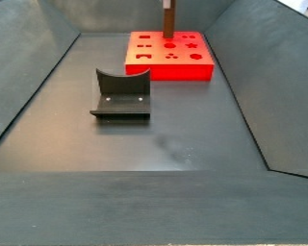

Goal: Pick up the oval object. Move up. Move to above the board. Insert the oval object.
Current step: Insert the oval object.

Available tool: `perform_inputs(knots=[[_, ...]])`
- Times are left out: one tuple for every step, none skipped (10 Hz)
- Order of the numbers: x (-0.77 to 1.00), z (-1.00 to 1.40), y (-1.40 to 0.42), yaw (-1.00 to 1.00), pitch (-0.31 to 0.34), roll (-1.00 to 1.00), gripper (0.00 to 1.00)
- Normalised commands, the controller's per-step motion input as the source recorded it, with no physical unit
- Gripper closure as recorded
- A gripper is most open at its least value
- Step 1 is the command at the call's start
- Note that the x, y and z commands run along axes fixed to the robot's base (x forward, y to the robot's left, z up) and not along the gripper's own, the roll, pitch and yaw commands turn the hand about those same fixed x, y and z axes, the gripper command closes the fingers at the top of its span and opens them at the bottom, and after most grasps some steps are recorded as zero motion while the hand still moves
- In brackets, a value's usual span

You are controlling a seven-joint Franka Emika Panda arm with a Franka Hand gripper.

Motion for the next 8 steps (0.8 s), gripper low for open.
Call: perform_inputs(knots=[[-0.08,-0.49,0.0,0.0,-0.263,-0.2,1.0],[-0.04,-0.58,0.0,0.0,-0.243,-0.16,1.0],[0.0,-0.3,0.0,0.0,-0.169,-0.05,1.0],[-0.04,0.0,0.0,0.0,-0.06,0.0,1.0],[0.0,0.0,0.0,0.0,-0.017,0.0,1.0],[0.0,-0.04,-0.06,0.0,-0.019,0.03,1.0],[0.28,-0.53,-0.19,0.0,0.0,0.4,1.0],[0.23,-0.64,-0.16,0.0,0.0,0.34,1.0]])
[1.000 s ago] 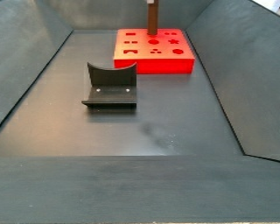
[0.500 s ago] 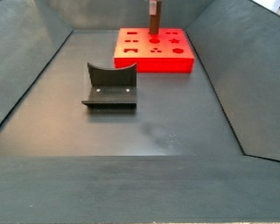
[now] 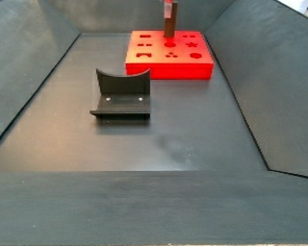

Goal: Pick up the oval object. Move up. Move to above the board. Insert the oval object.
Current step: Insert the oval object.

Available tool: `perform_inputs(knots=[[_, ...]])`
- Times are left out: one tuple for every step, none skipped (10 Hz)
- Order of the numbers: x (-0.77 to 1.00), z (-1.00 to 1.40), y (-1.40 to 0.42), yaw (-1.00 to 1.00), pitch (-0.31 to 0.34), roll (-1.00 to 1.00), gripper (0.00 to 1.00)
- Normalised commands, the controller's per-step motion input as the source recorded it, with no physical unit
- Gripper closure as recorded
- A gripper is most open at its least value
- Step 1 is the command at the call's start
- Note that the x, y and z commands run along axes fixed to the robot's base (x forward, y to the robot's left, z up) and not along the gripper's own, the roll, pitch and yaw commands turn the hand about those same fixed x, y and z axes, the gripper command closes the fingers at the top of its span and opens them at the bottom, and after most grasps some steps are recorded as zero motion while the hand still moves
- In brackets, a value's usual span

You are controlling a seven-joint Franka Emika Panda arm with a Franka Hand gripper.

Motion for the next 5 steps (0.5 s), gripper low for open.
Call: perform_inputs(knots=[[0.0,-0.02,0.0,0.0,-0.051,0.0,1.0],[0.0,0.0,0.0,0.0,-0.011,0.0,1.0],[0.0,-0.02,0.0,0.0,-0.036,0.0,1.0],[0.0,-0.01,0.0,0.0,-0.059,0.0,1.0],[0.0,-0.06,0.0,0.0,-0.071,0.0,1.0]])
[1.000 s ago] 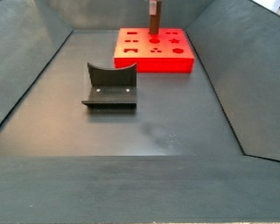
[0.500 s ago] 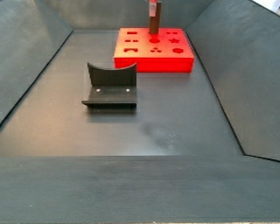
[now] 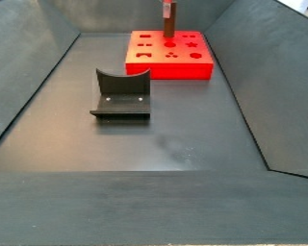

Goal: Pick up the oval object. Move up. Move to above the board. Insert the oval object.
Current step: Insert the oval object.

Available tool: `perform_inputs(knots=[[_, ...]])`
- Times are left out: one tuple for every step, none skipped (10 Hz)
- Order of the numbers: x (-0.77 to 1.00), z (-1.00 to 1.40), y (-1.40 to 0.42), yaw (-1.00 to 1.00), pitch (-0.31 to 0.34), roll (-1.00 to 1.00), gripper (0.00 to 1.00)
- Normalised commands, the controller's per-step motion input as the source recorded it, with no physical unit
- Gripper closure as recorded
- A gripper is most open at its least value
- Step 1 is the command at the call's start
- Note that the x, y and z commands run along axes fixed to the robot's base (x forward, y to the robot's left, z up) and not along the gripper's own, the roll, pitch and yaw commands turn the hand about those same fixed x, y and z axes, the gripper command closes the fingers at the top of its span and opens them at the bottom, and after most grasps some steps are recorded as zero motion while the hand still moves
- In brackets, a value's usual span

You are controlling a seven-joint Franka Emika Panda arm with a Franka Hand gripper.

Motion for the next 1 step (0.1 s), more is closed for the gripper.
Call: perform_inputs(knots=[[0.0,-0.25,-0.18,0.07,-0.094,0.01,1.0]])
